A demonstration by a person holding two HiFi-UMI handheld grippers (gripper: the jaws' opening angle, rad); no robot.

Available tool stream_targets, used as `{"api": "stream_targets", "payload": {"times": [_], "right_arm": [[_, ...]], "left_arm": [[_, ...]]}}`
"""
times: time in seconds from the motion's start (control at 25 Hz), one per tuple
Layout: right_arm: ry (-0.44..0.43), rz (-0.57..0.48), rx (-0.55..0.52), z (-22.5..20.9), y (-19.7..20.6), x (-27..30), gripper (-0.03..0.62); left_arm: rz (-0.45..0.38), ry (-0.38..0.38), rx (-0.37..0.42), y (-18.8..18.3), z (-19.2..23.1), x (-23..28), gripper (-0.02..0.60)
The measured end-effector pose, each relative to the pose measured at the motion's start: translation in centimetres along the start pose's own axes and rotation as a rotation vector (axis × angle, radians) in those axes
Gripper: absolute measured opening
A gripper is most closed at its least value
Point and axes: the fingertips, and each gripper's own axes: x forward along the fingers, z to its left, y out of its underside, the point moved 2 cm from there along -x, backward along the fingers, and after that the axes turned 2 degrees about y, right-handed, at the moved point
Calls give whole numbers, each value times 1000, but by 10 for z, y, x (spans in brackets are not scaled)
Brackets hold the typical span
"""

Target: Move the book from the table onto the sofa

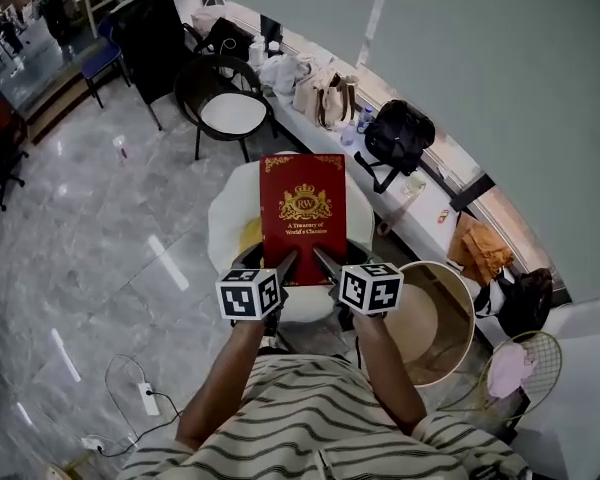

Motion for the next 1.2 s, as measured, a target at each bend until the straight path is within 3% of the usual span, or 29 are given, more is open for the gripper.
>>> {"api": "stream_targets", "payload": {"times": [0.56, 1.2], "right_arm": [[-71, 78, -66, 58, -6, 79, 301], [-124, 174, -43, 23, 20, 109, 301]], "left_arm": [[-26, -78, -82, -17, 88, -18, 322], [25, -147, -171, 17, 97, 16, 322]]}}
